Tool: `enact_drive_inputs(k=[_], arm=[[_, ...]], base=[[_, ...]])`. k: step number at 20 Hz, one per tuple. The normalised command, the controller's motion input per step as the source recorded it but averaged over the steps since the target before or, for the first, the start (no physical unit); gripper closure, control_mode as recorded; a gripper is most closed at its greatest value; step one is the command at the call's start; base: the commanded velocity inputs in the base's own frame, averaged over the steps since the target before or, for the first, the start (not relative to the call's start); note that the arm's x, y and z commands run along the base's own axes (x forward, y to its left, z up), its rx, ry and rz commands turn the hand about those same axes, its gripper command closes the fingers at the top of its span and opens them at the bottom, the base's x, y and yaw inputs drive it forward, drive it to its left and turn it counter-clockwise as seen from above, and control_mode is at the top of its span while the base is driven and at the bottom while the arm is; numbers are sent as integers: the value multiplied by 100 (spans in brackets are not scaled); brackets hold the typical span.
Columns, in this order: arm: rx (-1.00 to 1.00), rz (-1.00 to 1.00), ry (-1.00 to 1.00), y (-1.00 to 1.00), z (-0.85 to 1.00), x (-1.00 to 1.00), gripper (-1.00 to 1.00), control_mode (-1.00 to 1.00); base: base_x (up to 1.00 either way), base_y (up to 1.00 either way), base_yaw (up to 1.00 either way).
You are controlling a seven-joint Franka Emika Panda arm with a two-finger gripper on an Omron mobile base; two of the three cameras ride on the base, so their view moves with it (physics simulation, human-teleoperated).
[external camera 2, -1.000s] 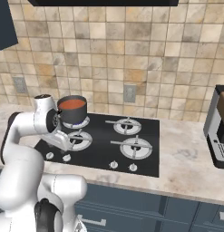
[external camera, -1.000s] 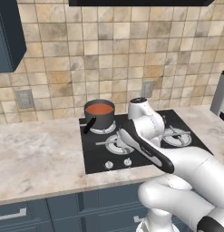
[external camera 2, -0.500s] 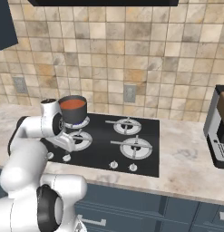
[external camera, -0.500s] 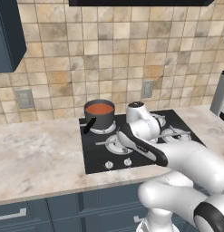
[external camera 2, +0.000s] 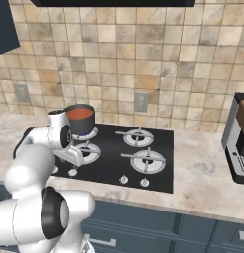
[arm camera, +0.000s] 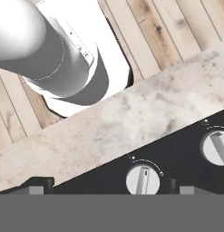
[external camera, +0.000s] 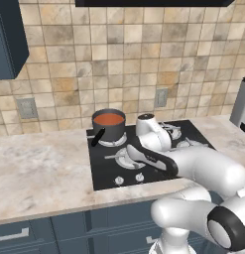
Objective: Wait until the marinara sauce is simmered to a deep red color and then turn off the stove.
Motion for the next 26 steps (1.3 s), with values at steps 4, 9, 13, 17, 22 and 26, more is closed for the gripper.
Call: enact_drive_inputs(k=[4,9,13,17,22,26], arm=[[0,0,0,0,-13,0,-100,-100],[0,0,0,2,-19,7,-100,-100],[0,0,0,3,-20,11,-100,-100],[0,0,0,3,-16,5,-100,-100],[0,0,0,3,-16,1,-100,-100],[0,0,0,1,-16,0,-100,-100]], base=[[0,0,0],[0,0,0],[0,0,0],[0,0,0],[0,0,0],[0,0,0]])
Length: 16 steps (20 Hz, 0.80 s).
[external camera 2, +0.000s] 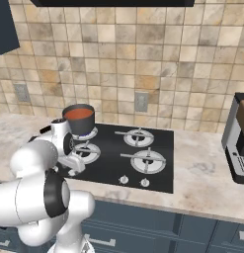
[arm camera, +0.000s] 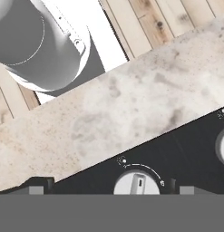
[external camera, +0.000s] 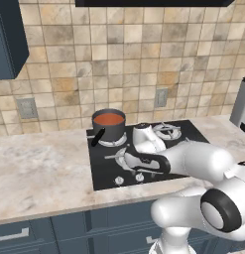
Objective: Wait until the marinara sauce is simmered to a deep red color and then turn off the stove.
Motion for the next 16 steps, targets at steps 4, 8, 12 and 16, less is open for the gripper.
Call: enact_drive_inputs(k=[4,8,12,16], arm=[[0,0,0,0,-14,0,-100,-100],[0,0,0,0,-10,2,-100,-100],[0,0,0,2,-7,3,-100,-100],[0,0,0,1,-6,3,-100,-100]], base=[[0,0,0],[0,0,0],[0,0,0],[0,0,0]])
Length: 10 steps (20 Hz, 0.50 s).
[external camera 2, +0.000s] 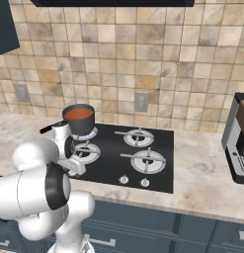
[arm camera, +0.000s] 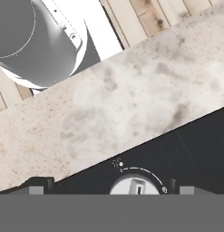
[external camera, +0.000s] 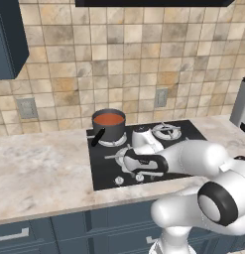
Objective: Wait until the marinara sauce is simmered to a deep red color and then turn off the stove.
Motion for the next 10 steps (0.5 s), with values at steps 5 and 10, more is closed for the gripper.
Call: enact_drive_inputs(k=[5,10], arm=[[0,0,0,1,-7,4,-100,-100],[0,0,0,0,-6,7,-100,-100]], base=[[0,0,0],[0,0,0]])
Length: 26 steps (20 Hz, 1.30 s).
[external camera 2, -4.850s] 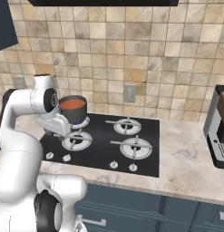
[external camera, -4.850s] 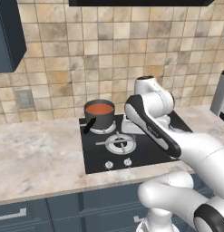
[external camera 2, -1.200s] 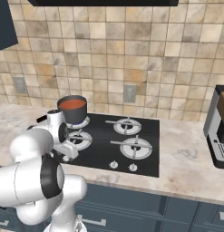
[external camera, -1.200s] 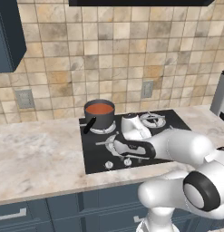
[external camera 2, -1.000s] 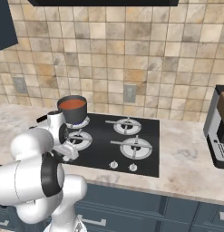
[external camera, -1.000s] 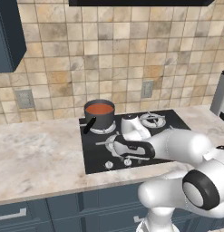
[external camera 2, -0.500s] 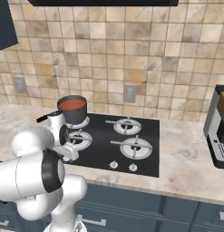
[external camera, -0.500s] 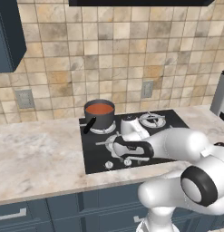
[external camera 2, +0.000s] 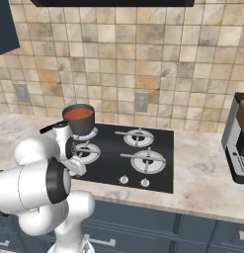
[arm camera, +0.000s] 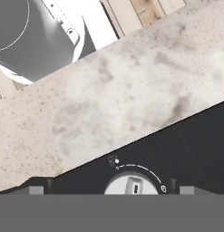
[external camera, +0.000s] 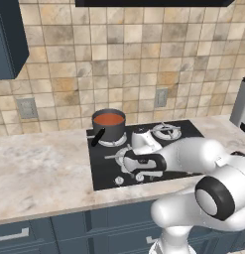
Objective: Wait until the marinara sauce is simmered to a deep red color and then turn off the stove.
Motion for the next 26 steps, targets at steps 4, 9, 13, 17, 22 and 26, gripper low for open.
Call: enact_drive_inputs(k=[4,9,13,17,22,26], arm=[[0,0,0,0,-2,10,-100,-100],[0,0,0,4,-4,15,-100,-100],[0,0,0,5,-8,7,-100,-100],[0,0,0,2,-16,0,-100,-100],[0,0,0,0,-22,0,-100,-100],[0,0,0,0,-18,0,-100,-100]], base=[[0,0,0],[0,0,0],[0,0,0],[0,0,0],[0,0,0],[0,0,0]])
